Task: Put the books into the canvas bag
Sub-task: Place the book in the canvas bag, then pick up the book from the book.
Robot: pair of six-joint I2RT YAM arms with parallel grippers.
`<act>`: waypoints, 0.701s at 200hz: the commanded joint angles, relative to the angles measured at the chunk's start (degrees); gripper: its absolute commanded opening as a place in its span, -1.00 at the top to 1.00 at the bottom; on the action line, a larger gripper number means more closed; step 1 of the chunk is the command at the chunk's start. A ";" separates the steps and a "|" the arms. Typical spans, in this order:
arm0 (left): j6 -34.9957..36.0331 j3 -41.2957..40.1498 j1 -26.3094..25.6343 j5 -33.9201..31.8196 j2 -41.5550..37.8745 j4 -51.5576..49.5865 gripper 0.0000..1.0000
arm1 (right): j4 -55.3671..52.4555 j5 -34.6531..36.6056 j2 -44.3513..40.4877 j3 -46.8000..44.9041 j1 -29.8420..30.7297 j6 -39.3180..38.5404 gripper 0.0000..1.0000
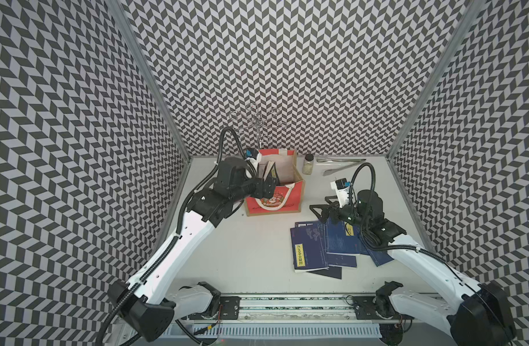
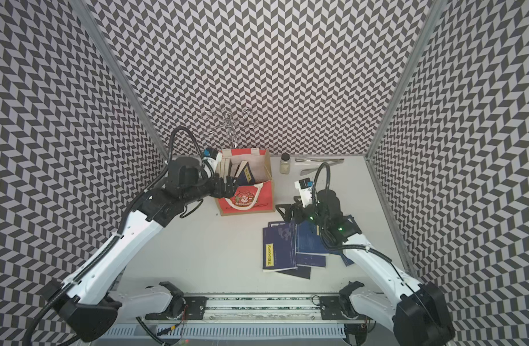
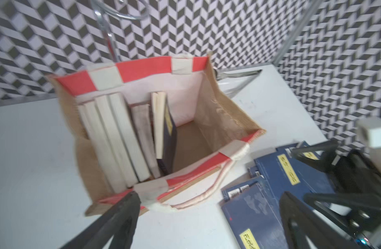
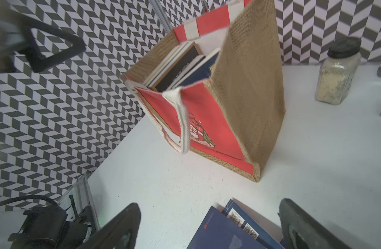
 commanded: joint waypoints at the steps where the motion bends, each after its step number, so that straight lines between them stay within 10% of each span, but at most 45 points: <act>1: -2.89 -8.60 -1.87 10.84 -5.11 9.35 -0.99 | 2.71 -0.72 1.61 -2.57 -0.01 1.89 -0.99; 71: -16.33 -35.64 -7.10 16.71 -13.77 30.26 -0.99 | -2.41 1.59 7.92 -6.05 2.67 3.03 -0.99; 140: -20.28 -46.68 -8.83 17.56 -5.29 41.27 -0.99 | -2.30 5.20 5.33 -13.04 7.10 8.90 -0.99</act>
